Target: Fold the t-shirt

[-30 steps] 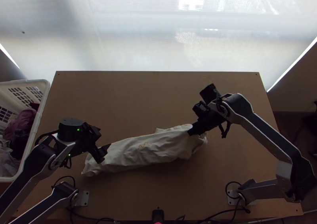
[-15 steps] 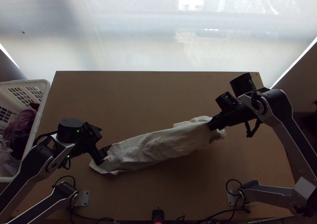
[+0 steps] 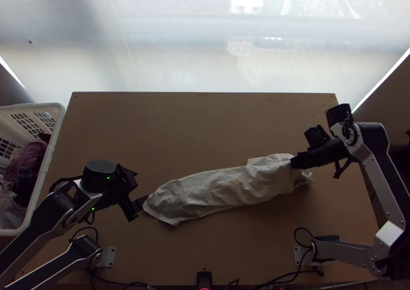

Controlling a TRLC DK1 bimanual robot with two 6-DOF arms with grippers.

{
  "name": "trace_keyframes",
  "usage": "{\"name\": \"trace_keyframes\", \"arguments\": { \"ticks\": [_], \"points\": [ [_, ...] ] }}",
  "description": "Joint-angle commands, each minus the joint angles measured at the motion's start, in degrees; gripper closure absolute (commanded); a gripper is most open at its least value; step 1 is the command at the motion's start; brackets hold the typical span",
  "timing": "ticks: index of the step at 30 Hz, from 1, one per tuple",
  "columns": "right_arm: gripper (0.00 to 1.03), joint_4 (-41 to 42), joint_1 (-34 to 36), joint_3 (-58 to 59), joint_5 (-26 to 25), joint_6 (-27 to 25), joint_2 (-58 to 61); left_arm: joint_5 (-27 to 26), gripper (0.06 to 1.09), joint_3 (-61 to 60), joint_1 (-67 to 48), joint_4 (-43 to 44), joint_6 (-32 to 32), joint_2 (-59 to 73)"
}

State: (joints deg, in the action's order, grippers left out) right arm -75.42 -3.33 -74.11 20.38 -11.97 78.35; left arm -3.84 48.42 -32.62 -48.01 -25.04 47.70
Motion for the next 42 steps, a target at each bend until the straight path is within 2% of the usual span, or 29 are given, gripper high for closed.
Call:
{"name": "trace_keyframes", "arguments": {
  "ticks": [1, 2, 3, 10, 19, 29, 36, 42],
  "points": [
    [0.15, 2.03, -1.59, 6.25, -0.69, 6.25, 5.33, 0.14, 0.11, -0.44, -3.15, 0.11, 2.10, -0.42],
    [0.07, 0.45, -2.29, 6.34, -1.40, 6.52, 6.64, 0.14, 0.11, -0.44, -3.77, 0.20, 2.71, -0.51],
    [0.06, -0.78, -2.38, 6.43, -1.66, 6.52, 7.35, 0.14, 0.11, -0.79, -4.64, 0.20, 2.80, -0.59],
    [0.06, -1.05, -5.37, 9.68, -1.66, 6.87, 4.71, 0.41, 0.11, -4.48, -11.68, 2.22, 2.10, 0.29],
    [0.06, -3.42, -6.33, 8.98, -1.92, 9.33, 0.14, 0.67, 0.11, -2.28, -12.47, 6.08, 0.78, 6.79],
    [0.06, -8.69, -6.25, 8.89, -9.48, 8.71, -7.86, 1.64, 0.11, -1.49, -12.55, 5.65, -0.45, 6.97],
    [0.06, -6.76, 0.26, 7.05, -9.31, 8.71, -8.47, 2.43, 0.11, -0.17, -12.29, 6.44, -0.45, 7.67],
    [0.07, 1.59, 1.22, 7.75, -9.22, 9.51, -3.20, 2.43, 0.11, -0.26, -12.91, 6.96, -0.45, 8.81]
  ]
}}
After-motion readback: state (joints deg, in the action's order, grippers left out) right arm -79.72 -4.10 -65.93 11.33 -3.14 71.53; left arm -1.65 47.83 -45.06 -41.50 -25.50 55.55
